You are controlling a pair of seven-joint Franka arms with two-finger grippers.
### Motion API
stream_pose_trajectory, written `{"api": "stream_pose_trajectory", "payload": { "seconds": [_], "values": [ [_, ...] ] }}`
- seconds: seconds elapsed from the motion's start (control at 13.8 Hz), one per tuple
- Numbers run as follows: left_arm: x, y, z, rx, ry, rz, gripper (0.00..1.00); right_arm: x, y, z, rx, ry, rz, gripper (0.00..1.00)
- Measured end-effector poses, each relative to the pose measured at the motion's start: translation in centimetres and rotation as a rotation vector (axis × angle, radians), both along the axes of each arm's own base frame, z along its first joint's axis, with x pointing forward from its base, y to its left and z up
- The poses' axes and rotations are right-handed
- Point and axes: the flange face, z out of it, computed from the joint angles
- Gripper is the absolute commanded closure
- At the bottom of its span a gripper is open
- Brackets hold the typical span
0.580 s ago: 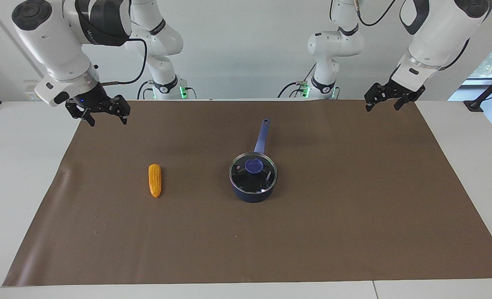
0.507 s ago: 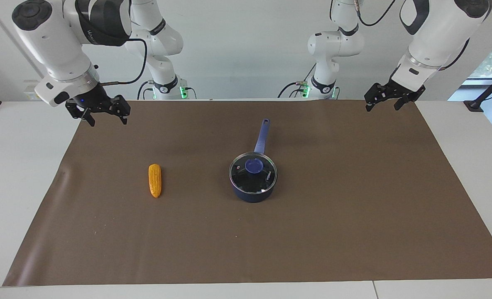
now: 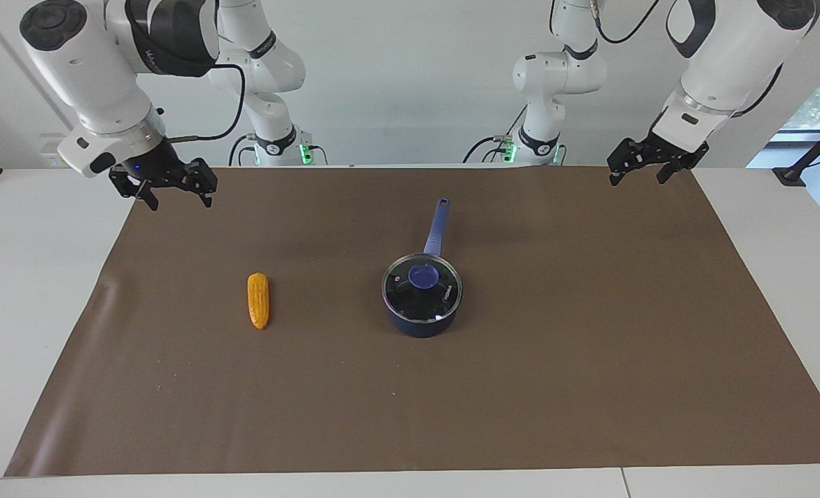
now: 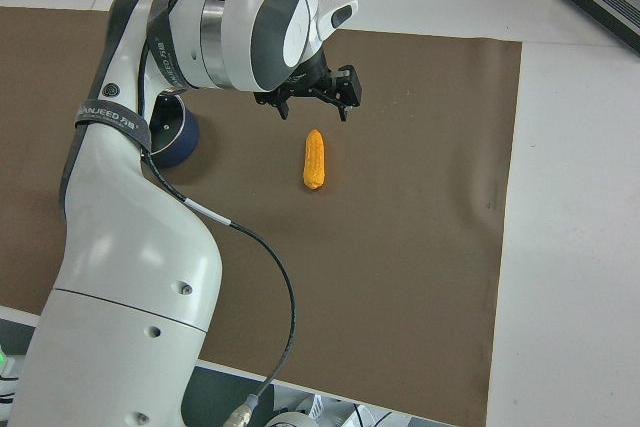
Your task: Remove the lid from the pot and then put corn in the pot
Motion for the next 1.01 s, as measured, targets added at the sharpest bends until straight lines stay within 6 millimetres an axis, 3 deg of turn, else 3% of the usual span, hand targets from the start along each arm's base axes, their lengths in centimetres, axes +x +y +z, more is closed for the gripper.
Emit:
{"api": "stream_pose_trajectory", "payload": {
  "seconds": [0.29, 0.51, 0.72, 1.01],
  "values": [
    [0.5, -0.2, 0.3, -0.005, -0.042, -0.002, 0.00, 0.5, 0.1, 0.0, -0.001, -0.042, 0.004, 0.00],
    [0.7, -3.5, 0.1, -0.037, -0.063, -0.001, 0.00, 1.3, 1.3, -1.7, 0.025, -0.122, 0.018, 0.00],
    [2.0, -10.8, -1.8, -0.060, -0.046, 0.036, 0.00, 2.0, 3.7, -6.5, 0.039, -0.127, 0.052, 0.00],
    [5.2, -23.5, -7.5, -0.067, -0.021, 0.080, 0.00, 2.6, 4.6, -17.1, 0.038, -0.114, 0.064, 0.00]
  ]
}}
